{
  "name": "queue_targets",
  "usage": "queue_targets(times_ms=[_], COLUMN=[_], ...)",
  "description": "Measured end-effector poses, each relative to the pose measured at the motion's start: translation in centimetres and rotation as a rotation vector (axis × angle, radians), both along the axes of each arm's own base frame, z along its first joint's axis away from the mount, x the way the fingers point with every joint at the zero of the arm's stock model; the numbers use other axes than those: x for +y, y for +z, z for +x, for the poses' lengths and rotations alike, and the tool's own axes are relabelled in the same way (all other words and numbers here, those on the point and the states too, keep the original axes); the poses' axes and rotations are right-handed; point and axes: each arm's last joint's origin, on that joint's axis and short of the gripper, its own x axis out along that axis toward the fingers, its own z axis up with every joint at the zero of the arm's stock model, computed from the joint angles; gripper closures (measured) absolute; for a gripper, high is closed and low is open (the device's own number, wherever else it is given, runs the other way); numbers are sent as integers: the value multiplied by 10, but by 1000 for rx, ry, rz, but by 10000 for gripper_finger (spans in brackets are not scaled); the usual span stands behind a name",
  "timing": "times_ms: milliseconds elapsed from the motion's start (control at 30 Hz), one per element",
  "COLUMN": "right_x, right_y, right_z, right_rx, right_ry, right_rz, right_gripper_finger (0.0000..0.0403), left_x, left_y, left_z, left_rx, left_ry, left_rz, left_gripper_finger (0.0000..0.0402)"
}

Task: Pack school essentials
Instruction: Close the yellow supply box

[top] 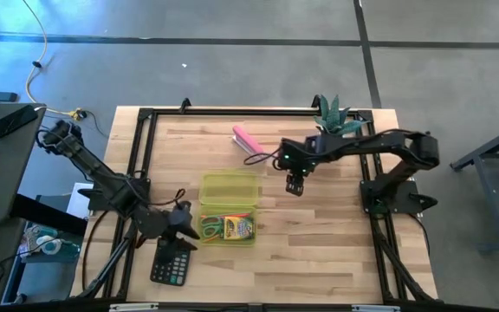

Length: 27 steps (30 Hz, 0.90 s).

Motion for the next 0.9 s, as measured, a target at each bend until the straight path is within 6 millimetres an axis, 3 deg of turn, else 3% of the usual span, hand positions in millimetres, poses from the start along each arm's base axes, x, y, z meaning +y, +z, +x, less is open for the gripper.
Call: queue_targets(times_ms=[200,467,900], right_x=[9,7,13], right_y=[-8,-19,-55], right_z=[-11,0,22], right_rx=[-263,-652,-678], right_ry=[-130,-310,-389], right_rz=[-8,-42,45], right_gripper_finger=[226,226,226], left_x=[0,-19,-50], left_y=[-12,-43,-72], left_z=[6,23,26], left_rx=[174,258,303], left_ry=[26,-3,20], left_rz=[210,252,217], left_gripper_finger=[259,259,259])
